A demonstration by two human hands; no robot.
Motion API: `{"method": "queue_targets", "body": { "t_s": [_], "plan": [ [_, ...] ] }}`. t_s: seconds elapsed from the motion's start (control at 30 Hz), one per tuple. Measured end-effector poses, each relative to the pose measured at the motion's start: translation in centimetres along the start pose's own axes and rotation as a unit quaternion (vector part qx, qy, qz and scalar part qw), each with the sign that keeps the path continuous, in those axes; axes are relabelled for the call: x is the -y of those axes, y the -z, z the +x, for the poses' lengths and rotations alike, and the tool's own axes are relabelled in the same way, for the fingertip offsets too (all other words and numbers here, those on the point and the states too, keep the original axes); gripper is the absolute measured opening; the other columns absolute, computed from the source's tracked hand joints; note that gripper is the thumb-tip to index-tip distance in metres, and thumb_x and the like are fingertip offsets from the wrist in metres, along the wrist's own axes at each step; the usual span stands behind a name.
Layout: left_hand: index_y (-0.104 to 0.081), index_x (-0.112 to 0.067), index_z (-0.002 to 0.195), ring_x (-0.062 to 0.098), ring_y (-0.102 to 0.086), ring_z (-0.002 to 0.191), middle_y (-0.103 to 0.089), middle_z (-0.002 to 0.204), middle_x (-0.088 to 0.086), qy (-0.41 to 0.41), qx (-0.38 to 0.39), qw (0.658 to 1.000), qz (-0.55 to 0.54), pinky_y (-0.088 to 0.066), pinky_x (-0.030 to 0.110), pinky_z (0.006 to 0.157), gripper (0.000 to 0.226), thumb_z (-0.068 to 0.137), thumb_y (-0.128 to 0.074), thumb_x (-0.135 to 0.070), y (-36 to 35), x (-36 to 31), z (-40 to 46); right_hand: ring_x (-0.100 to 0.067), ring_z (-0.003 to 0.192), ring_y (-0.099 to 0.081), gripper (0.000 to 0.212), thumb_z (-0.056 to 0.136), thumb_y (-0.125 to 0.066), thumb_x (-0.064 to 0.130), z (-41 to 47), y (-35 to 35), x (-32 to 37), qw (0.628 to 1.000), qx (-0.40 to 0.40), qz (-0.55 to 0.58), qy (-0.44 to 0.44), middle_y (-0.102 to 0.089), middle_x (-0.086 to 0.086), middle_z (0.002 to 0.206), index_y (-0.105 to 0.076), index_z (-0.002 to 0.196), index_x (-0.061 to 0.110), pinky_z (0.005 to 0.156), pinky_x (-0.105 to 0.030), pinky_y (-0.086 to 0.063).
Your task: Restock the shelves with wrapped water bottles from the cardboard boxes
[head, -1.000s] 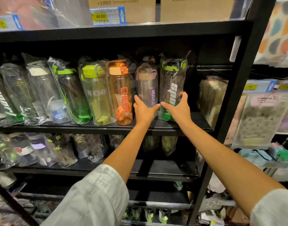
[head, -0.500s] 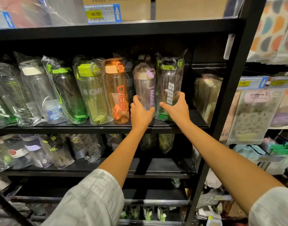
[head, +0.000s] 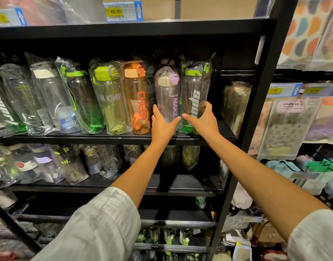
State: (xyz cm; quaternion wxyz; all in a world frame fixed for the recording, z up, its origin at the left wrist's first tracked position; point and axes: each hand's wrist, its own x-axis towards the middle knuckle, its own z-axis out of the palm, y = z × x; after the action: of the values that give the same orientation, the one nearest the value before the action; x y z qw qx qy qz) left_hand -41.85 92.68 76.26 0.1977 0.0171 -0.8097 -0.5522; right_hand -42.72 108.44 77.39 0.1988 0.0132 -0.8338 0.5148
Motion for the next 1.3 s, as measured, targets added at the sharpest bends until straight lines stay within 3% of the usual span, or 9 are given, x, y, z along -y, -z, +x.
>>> {"method": "queue_targets", "body": {
  "t_s": [0.2, 0.4, 0.5, 0.7, 0.83, 1.03, 1.13, 1.23, 1.3],
  "plan": [
    [-0.004, -0.021, 0.166, 0.027, -0.024, 0.155, -0.017, 0.171, 0.006, -0.003, -0.013, 1.0, -0.028, -0.031, 0.043, 0.119, 0.089, 0.102, -0.059, -0.049, 1.0, 0.3, -4.0, -0.028, 0.152, -0.033, 0.108, 0.083, -0.074, 0.066, -2.9, 1.1, -1.0, 0.998, 0.01, -0.05, -0.031, -0.034, -0.007, 0.166, -0.023, 0.164, 0.016, 0.119, -0.05, -0.039],
    [-0.021, -0.021, 0.163, 0.019, -0.033, 0.149, -0.03, 0.164, 0.0, -0.078, -0.003, 0.995, 0.059, -0.036, 0.044, 0.12, 0.07, 0.105, -0.053, -0.044, 2.8, 5.0, -9.9, -0.023, 0.15, -0.035, 0.068, 0.1, -0.064, 0.044, -9.1, 1.8, -3.1, 0.99, -0.014, -0.129, 0.057, -0.039, -0.003, 0.161, -0.039, 0.157, 0.016, 0.118, -0.042, -0.037],
    [-0.026, -0.021, 0.161, 0.019, -0.036, 0.146, -0.037, 0.157, 0.001, -0.092, 0.04, 0.991, 0.09, -0.038, 0.045, 0.118, 0.066, 0.105, -0.053, -0.042, 3.7, 8.6, -12.2, -0.019, 0.155, -0.026, 0.063, 0.103, -0.061, 0.039, -11.5, 1.0, -4.3, 0.99, -0.011, -0.126, 0.062, -0.031, -0.001, 0.167, -0.037, 0.158, 0.02, 0.122, -0.042, -0.031],
    [-0.03, -0.016, 0.16, 0.023, -0.033, 0.15, -0.033, 0.162, 0.003, -0.014, 0.124, 0.983, 0.137, -0.035, 0.044, 0.12, 0.065, 0.106, -0.052, -0.044, 3.6, 15.5, -14.0, -0.02, 0.128, -0.055, 0.042, 0.102, -0.062, 0.038, -14.2, -2.2, -7.8, 0.985, 0.032, -0.166, 0.033, -0.056, -0.001, 0.144, -0.059, 0.14, 0.019, 0.102, -0.034, -0.043],
    [-0.03, -0.012, 0.161, 0.027, -0.034, 0.15, -0.033, 0.163, 0.008, 0.044, 0.16, 0.974, 0.154, -0.036, 0.045, 0.12, 0.068, 0.105, -0.056, -0.041, 2.0, 19.1, -12.9, -0.022, 0.116, -0.06, 0.05, 0.103, -0.061, 0.042, -14.0, -4.3, -11.4, 0.983, 0.074, -0.157, -0.06, -0.054, -0.005, 0.147, -0.055, 0.145, 0.018, 0.097, -0.034, -0.045],
    [-0.021, -0.008, 0.163, 0.028, -0.032, 0.152, -0.027, 0.167, 0.011, 0.109, 0.16, 0.973, 0.128, -0.033, 0.04, 0.119, 0.08, 0.102, -0.064, -0.036, -2.3, 21.5, -8.0, -0.03, 0.14, -0.046, 0.083, 0.097, -0.07, 0.047, -9.8, -6.1, -16.7, 0.976, 0.089, -0.076, -0.182, -0.041, -0.008, 0.159, -0.028, 0.161, 0.015, 0.109, -0.044, -0.045],
    [-0.036, -0.002, 0.152, 0.03, -0.045, 0.141, -0.042, 0.155, 0.016, 0.142, 0.136, 0.973, 0.119, -0.042, 0.033, 0.104, 0.071, 0.099, -0.07, -0.034, -5.3, 21.7, -5.5, -0.033, 0.144, -0.043, 0.093, 0.095, -0.074, 0.044, -7.1, -6.8, -18.5, 0.967, 0.091, -0.05, -0.232, -0.036, -0.016, 0.162, -0.023, 0.16, 0.001, 0.106, -0.04, -0.044],
    [-0.051, 0.004, 0.124, 0.034, -0.059, 0.115, -0.058, 0.125, 0.02, 0.17, 0.126, 0.968, 0.139, -0.047, 0.034, 0.083, 0.057, 0.095, -0.073, -0.04, -8.1, 22.6, -3.3, -0.045, 0.113, -0.064, 0.085, 0.094, -0.076, 0.035, -4.6, -7.8, -20.5, 0.959, 0.096, -0.033, -0.264, -0.061, -0.034, 0.129, -0.034, 0.151, -0.012, 0.089, -0.048, -0.055],
    [-0.056, 0.007, 0.117, 0.033, -0.061, 0.108, -0.061, 0.115, 0.021, 0.192, 0.12, 0.964, 0.141, -0.045, 0.035, 0.077, 0.056, 0.094, -0.073, -0.041, -9.6, 22.9, -2.5, -0.032, 0.094, -0.069, 0.099, 0.086, -0.082, 0.037, -3.4, -8.6, -22.0, 0.958, 0.101, -0.002, -0.268, -0.067, -0.019, 0.114, -0.025, 0.161, 0.006, 0.073, -0.033, -0.059]
  ]
}}
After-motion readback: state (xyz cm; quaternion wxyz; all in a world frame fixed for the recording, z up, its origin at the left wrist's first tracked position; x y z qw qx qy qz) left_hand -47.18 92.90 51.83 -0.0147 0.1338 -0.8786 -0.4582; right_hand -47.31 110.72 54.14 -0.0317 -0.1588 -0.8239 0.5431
